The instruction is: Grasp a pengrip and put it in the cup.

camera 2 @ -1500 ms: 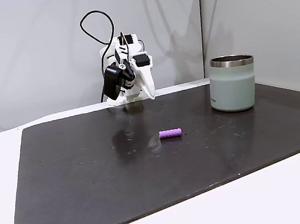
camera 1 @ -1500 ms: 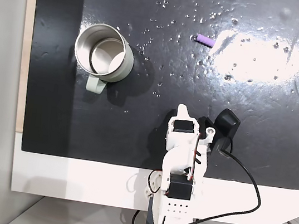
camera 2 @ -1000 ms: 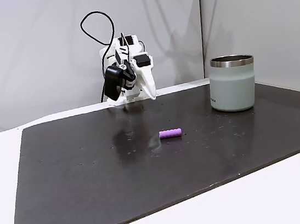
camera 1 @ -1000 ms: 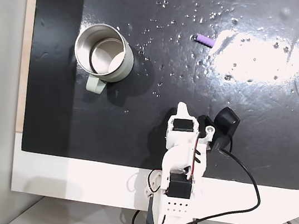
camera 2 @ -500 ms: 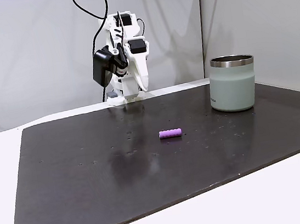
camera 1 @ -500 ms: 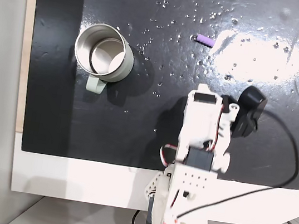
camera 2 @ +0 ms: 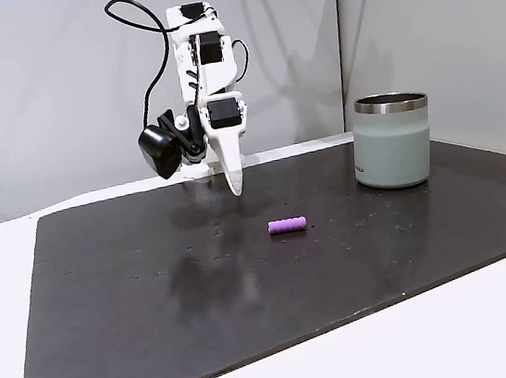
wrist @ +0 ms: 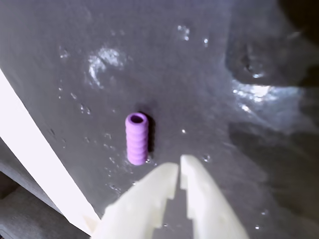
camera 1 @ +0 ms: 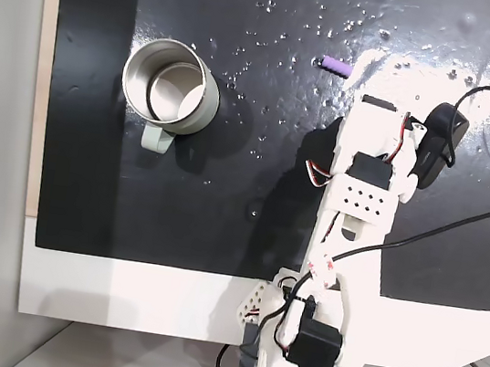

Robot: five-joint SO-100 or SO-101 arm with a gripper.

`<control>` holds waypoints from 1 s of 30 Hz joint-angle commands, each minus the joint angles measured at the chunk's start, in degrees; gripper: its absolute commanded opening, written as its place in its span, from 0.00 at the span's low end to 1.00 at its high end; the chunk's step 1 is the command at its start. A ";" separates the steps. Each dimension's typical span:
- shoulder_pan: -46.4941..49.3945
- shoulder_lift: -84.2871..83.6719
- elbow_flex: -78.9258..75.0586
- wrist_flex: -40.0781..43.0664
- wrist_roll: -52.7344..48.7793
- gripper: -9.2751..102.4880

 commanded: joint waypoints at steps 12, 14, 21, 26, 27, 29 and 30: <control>-3.52 -20.04 -31.46 19.16 12.22 0.26; -4.22 -21.53 -34.45 21.45 13.10 0.26; -5.98 -28.65 -47.20 30.67 15.12 0.30; -5.98 -35.16 -55.37 35.24 14.24 0.30; -5.89 -36.21 -56.95 36.12 13.89 0.31; -5.89 -38.14 -59.41 37.27 13.36 0.31; -5.80 -39.29 -60.64 37.97 13.36 0.31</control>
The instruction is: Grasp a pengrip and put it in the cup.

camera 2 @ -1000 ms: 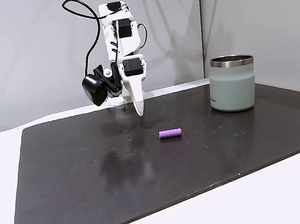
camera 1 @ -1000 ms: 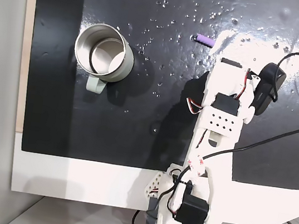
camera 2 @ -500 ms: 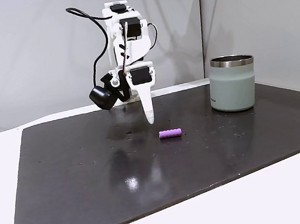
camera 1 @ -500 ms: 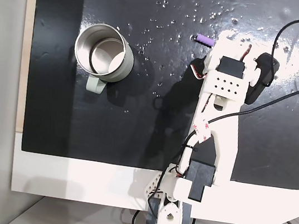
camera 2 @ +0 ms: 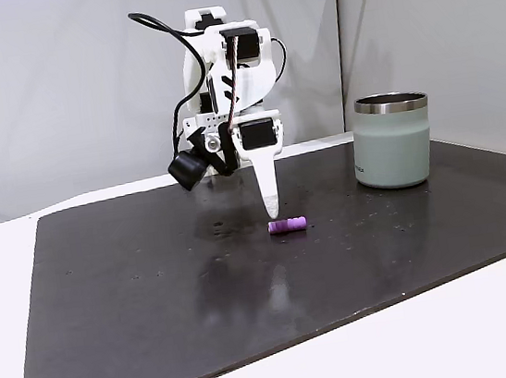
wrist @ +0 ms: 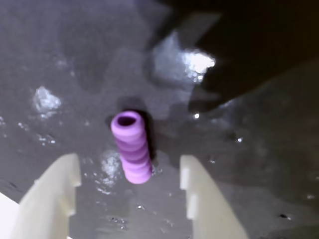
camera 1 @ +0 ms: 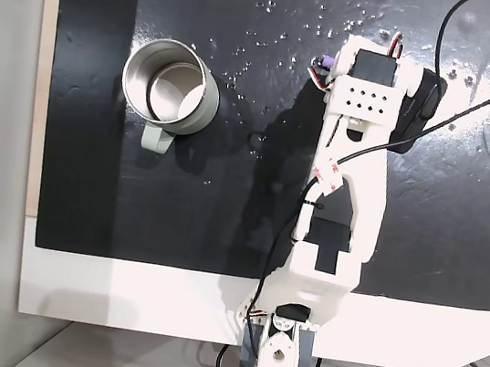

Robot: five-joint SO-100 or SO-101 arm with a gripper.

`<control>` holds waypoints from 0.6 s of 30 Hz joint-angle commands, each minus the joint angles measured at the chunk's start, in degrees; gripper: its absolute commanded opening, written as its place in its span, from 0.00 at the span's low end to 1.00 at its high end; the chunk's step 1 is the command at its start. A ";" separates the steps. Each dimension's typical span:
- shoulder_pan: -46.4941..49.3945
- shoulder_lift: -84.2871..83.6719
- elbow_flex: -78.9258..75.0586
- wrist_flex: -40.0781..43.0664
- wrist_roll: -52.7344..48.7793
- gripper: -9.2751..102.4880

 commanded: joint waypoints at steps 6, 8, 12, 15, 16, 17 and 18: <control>0.18 -6.33 -13.18 5.01 -1.41 0.32; -0.09 -7.73 -15.47 6.33 -1.76 0.32; -0.26 -14.24 -23.64 11.69 -2.02 0.31; -0.09 -20.04 -32.78 16.35 -2.81 0.31; 0.09 -22.76 -37.35 18.63 -3.16 0.31; 0.26 -26.28 -43.59 21.62 -3.34 0.30; 0.26 -31.38 -52.91 25.58 -3.87 0.29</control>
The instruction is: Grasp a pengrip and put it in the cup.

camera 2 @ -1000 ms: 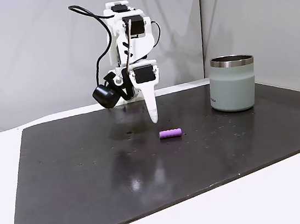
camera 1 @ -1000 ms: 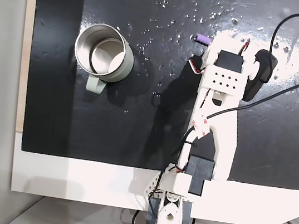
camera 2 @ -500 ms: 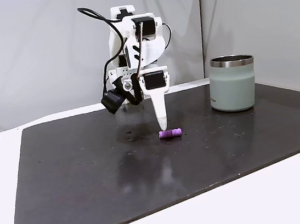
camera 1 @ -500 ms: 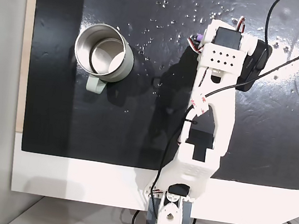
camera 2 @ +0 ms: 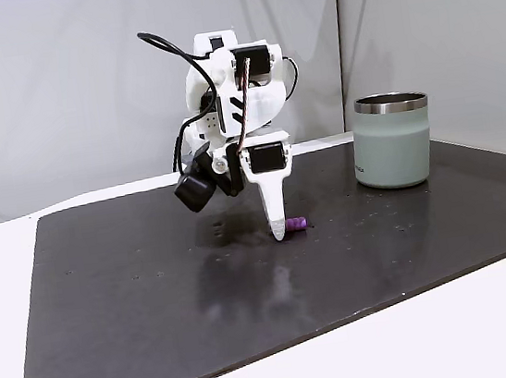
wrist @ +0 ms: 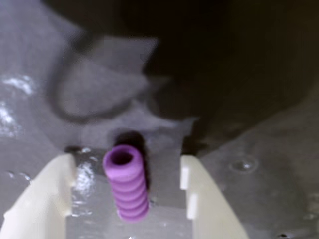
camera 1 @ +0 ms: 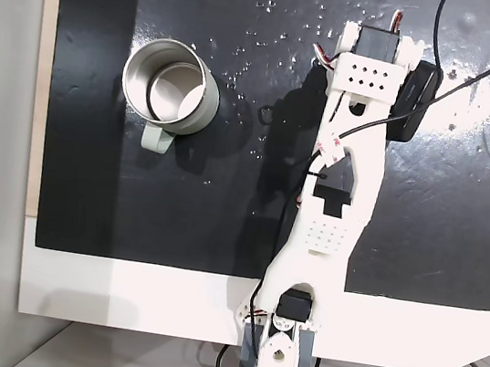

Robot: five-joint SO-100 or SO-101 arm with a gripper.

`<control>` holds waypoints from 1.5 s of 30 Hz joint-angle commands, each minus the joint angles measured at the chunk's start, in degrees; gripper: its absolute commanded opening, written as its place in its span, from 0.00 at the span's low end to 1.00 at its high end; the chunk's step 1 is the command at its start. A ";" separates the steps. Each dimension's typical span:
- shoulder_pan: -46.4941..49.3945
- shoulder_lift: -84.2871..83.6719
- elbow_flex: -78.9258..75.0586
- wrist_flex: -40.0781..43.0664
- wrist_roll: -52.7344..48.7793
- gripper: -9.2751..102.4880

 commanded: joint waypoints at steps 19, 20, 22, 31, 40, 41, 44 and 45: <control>-1.05 -19.51 -36.47 13.62 -3.60 0.12; -1.14 -18.90 -36.12 13.62 -3.78 0.11; -1.32 -16.17 -34.54 13.62 -4.22 0.09; -4.92 13.62 -16.17 13.62 -2.81 0.09; -15.12 42.36 -0.44 13.54 -3.87 0.09; -16.52 43.51 -0.44 13.45 -3.87 0.09; -21.53 43.86 -2.29 13.10 -4.66 0.09; -23.47 43.33 -2.81 13.01 -5.10 0.09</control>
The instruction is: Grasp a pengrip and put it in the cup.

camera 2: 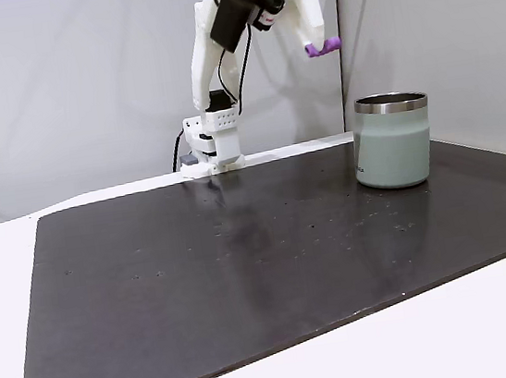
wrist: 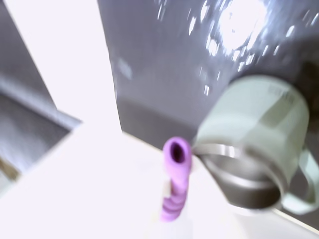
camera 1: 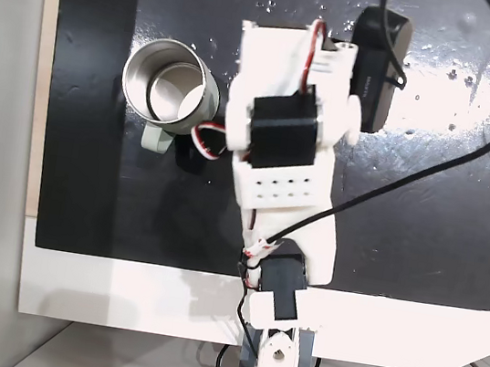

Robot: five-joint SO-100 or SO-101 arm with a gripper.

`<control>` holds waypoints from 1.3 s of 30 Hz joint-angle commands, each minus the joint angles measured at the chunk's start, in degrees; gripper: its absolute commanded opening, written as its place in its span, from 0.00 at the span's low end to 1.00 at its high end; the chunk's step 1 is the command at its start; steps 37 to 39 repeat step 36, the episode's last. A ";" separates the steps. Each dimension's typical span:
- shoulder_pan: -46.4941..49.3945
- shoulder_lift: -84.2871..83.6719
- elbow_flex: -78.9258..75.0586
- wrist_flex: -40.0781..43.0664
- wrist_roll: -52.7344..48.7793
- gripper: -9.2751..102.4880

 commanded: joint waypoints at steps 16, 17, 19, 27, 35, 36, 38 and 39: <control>-19.42 -8.00 -3.43 -1.32 -2.81 0.08; -19.34 -8.09 -3.43 -1.41 -2.81 0.08; -19.25 -8.17 -3.60 -1.49 -2.90 0.08; -19.16 -8.00 -4.39 -0.09 -4.66 0.37; -18.63 -6.77 -4.13 0.18 -5.36 0.37; -18.54 -6.50 -3.96 0.18 -5.45 0.37; -18.54 -6.50 -3.96 0.18 -5.45 0.37; -18.54 -6.50 -3.96 0.18 -5.45 0.37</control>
